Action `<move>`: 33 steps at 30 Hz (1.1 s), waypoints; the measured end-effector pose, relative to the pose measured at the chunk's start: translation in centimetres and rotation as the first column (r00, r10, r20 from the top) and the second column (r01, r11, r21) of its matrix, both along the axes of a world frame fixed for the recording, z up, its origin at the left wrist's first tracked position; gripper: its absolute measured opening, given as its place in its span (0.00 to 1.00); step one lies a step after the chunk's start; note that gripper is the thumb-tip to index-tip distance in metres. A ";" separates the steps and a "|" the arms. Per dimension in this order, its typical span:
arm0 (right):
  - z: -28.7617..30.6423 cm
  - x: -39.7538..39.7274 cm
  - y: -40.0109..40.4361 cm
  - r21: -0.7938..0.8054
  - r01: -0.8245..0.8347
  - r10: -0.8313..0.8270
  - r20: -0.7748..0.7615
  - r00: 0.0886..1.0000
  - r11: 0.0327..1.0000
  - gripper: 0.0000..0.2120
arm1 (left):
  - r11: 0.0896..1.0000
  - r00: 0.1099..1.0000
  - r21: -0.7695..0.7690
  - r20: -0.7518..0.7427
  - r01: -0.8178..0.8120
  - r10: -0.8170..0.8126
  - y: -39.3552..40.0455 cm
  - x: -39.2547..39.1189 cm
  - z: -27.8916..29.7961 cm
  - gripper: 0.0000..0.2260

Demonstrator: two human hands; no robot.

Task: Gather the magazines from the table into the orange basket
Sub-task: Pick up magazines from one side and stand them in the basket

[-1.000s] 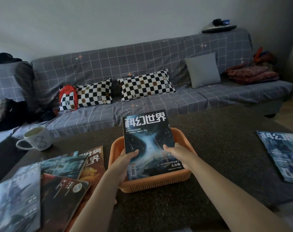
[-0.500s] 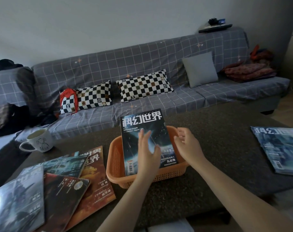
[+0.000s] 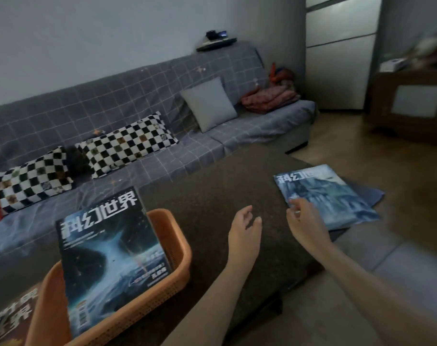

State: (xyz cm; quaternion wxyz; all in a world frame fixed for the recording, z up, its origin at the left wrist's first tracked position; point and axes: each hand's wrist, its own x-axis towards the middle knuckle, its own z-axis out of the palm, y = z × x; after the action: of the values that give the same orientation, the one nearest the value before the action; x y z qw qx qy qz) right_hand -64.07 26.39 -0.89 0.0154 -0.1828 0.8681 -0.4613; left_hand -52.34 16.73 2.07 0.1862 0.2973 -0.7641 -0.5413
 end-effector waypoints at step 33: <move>-2.7 -3.4 6.6 0.033 0.176 -0.178 0.303 0.936 0.984 0.41 | 0.930 0.999 0.367 0.016 0.031 -0.040 -0.2 -4.2 -2.6 0.09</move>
State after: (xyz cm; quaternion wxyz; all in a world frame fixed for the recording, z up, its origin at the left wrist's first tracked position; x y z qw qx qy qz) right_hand -67.48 32.98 -3.63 0.1082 -0.0307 0.8695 -0.4810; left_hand -56.52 16.52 -0.57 0.1090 0.3192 -0.6571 -0.6741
